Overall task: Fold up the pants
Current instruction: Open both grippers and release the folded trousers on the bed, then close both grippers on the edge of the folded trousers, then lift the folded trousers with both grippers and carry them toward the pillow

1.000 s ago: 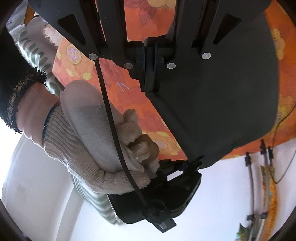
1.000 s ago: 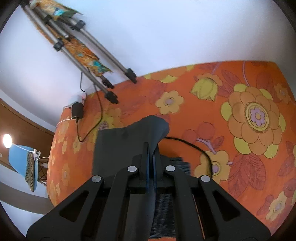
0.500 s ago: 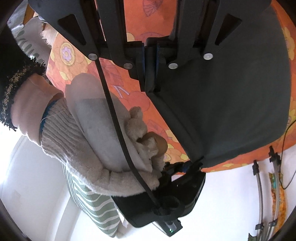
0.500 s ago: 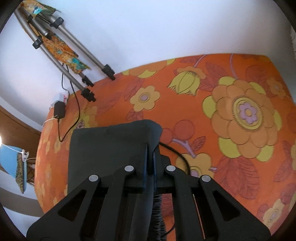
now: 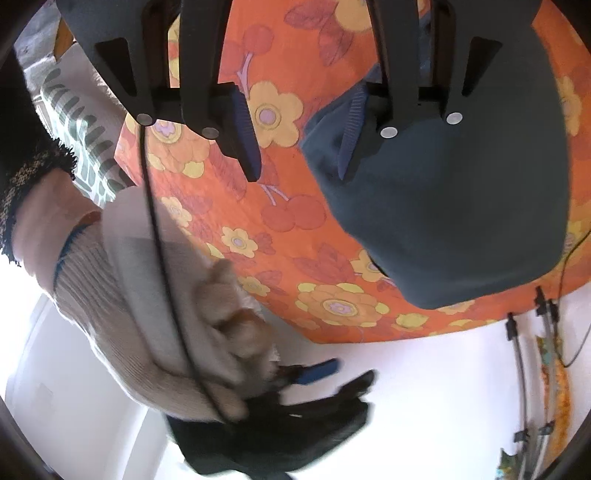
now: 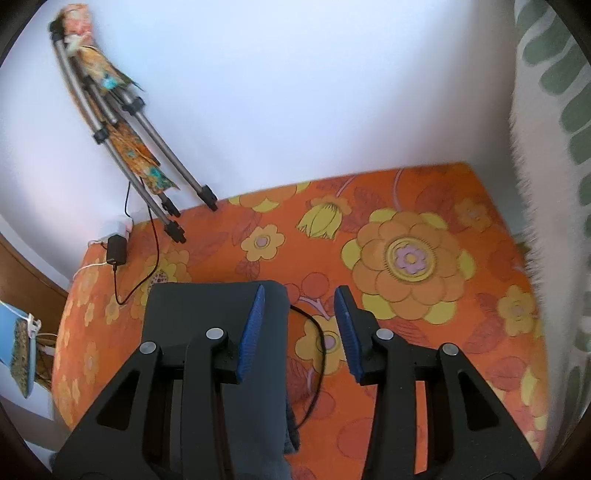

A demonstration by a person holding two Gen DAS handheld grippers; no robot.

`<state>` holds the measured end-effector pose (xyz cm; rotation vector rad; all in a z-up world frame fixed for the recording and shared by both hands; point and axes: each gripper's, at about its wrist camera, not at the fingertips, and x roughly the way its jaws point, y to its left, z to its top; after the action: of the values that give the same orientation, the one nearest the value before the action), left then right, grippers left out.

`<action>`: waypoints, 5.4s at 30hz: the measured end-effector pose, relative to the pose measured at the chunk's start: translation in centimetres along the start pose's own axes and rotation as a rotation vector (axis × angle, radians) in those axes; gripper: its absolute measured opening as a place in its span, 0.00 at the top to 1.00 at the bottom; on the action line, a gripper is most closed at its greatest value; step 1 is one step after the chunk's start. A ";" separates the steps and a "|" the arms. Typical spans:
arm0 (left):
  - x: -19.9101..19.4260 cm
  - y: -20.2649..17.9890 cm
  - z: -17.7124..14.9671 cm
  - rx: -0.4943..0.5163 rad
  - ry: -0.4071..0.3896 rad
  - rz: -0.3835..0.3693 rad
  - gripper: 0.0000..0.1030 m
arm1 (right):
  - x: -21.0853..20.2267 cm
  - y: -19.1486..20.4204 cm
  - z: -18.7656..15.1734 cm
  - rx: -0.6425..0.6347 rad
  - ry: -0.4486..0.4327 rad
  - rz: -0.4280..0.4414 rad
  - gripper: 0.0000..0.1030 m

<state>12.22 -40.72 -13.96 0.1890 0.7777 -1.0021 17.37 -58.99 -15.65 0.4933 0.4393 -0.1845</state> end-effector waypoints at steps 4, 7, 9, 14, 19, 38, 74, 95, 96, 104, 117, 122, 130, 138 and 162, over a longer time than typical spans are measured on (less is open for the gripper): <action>-2.7 0.8 -0.4 0.002 -0.024 0.037 0.56 | -2.8 0.9 -0.9 -0.024 -0.040 0.001 0.50; -4.8 1.8 -0.4 0.002 -0.043 0.066 0.54 | -4.9 2.0 -2.0 -0.048 -0.059 0.007 0.49; -6.1 2.6 -0.4 -0.006 -0.061 0.087 0.51 | -6.0 2.9 -2.8 -0.067 -0.070 -0.005 0.48; -8.9 3.7 -0.5 0.005 -0.089 0.145 0.45 | -8.0 4.8 -5.4 -0.111 -0.092 -0.026 0.47; -10.6 5.2 -0.9 0.001 -0.092 0.190 0.44 | -8.7 6.0 -7.8 -0.098 -0.098 -0.015 0.35; -11.4 16.1 -0.4 -0.254 -0.069 0.239 0.37 | -4.6 5.8 -9.3 -0.132 -0.049 -0.032 0.08; -0.5 26.2 1.1 -0.450 0.044 0.182 0.37 | 10.8 0.7 -8.0 0.010 0.218 0.185 0.05; 1.2 22.4 1.4 -0.283 0.006 0.256 0.88 | 9.9 3.0 -8.8 -0.075 0.204 0.222 0.57; 1.2 22.4 1.4 -0.277 0.005 0.260 0.89 | 10.0 2.6 -8.9 -0.059 0.210 0.228 0.51; 1.2 22.2 1.3 -0.262 -0.012 0.269 0.89 | 10.7 4.3 -9.5 -0.132 0.198 0.203 0.51; -1.4 19.8 1.7 -0.171 -0.102 0.298 0.92 | 6.2 8.8 -9.9 -0.290 0.083 0.056 0.79; -3.0 19.1 1.8 -0.152 -0.137 0.295 0.92 | 4.8 9.8 -10.3 -0.320 0.049 0.017 0.80; -5.2 17.9 2.2 -0.139 -0.182 0.276 0.92 | 1.6 10.9 -10.4 -0.341 -0.012 -0.007 0.86; -7.5 16.2 3.2 -0.113 -0.231 0.274 0.92 | -1.7 11.3 -10.1 -0.344 -0.072 -0.013 0.88; -9.0 8.4 9.0 0.024 -0.354 0.216 0.92 | -10.2 8.1 -6.3 -0.310 -0.240 -0.090 0.89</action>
<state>20.88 -34.28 -3.18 0.1086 0.4130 -0.8103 8.24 -48.17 -12.72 0.1437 0.2480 -0.2539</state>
